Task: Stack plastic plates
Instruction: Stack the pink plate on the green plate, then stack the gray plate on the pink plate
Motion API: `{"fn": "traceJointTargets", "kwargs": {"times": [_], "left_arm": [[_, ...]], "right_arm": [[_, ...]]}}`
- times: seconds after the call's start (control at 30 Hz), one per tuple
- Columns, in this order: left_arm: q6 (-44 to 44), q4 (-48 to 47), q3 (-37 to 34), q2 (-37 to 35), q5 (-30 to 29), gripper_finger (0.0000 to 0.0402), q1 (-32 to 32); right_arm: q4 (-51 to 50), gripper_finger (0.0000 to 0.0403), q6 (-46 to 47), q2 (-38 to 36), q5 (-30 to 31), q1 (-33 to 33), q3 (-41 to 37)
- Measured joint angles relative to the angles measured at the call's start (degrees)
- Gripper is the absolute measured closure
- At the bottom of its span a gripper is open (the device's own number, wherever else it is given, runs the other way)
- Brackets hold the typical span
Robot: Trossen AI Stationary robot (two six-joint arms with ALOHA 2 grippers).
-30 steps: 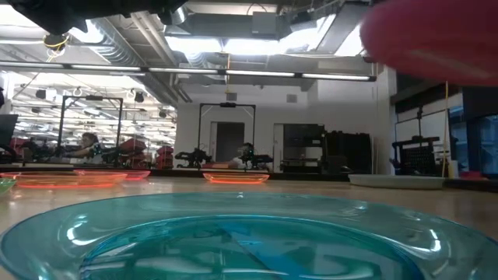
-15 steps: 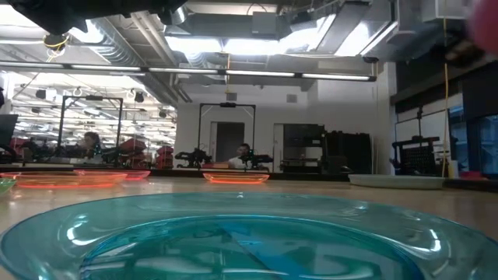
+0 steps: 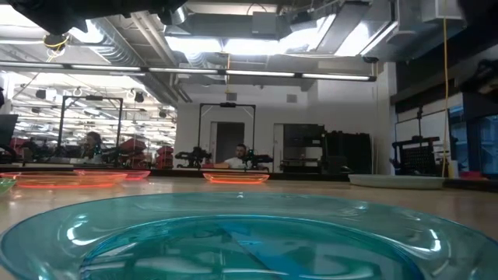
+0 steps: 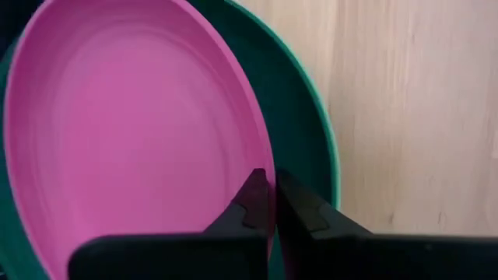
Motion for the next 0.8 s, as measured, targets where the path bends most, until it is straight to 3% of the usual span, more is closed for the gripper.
{"fn": "traceJointTargets", "kwargs": {"times": [0.4,0.6,0.67,0.8], "left_arm": [[0.00,-0.02,0.00,0.00,0.00,0.0395,-0.04],[0.00,-0.02,0.00,0.00,0.02,0.0395,-0.07],[0.00,-0.02,0.00,0.00,0.00,0.0395,-0.07],[-0.05,-0.04,0.00,0.00,0.01,0.0395,-0.07]], "right_arm": [[-0.05,0.0374,0.16,6.42,-1.62,-0.08,0.00],[-0.44,0.0326,4.48,6.47,-3.55,-0.11,0.00],[-1.33,0.0309,3.93,6.47,-7.08,-0.51,0.36],[-6.27,0.0289,0.95,5.89,-7.44,-1.87,3.78]]}}
